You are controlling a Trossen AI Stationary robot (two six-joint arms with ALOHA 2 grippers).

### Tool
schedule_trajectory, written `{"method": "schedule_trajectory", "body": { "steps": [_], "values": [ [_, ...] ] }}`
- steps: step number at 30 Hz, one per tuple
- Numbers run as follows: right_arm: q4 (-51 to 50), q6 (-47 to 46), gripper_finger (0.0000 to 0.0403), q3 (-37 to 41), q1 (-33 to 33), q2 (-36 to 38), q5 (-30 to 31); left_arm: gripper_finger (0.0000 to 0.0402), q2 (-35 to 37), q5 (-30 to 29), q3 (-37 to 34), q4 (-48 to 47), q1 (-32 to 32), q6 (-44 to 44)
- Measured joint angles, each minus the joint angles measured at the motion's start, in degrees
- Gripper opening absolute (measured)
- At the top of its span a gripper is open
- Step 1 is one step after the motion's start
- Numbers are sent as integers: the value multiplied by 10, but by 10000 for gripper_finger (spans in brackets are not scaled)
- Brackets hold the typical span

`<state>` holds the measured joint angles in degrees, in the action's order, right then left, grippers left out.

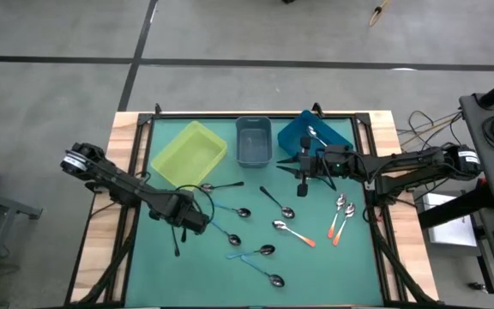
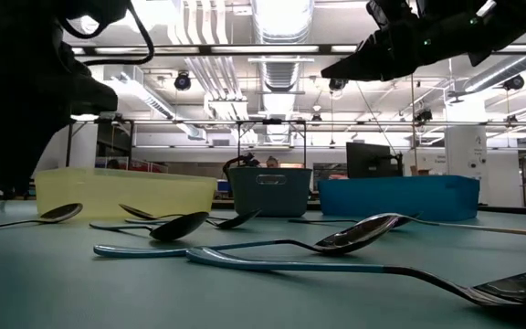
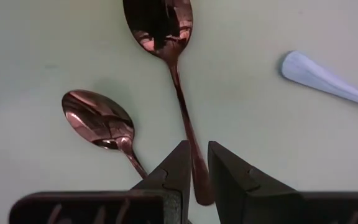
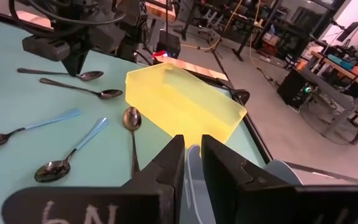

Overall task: Sort silverware by color (type)
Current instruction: Put the black spoon into the yellow bin

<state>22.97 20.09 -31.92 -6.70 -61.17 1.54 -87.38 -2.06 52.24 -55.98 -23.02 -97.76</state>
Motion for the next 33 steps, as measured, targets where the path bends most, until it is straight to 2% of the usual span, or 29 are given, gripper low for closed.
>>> {"method": "schedule_trajectory", "body": {
  "steps": [13,19,27,33],
  "values": [
    [-3,-6,47,0,0,4,0,40,3,11,-85,106,3,12],
    [-2,-5,47,0,-2,4,0,62,3,7,-88,109,3,7],
    [-2,-4,47,0,-5,4,1,105,3,-26,-89,110,3,6],
    [-3,0,47,0,-5,4,1,106,3,-26,-100,122,3,4]
  ]
}}
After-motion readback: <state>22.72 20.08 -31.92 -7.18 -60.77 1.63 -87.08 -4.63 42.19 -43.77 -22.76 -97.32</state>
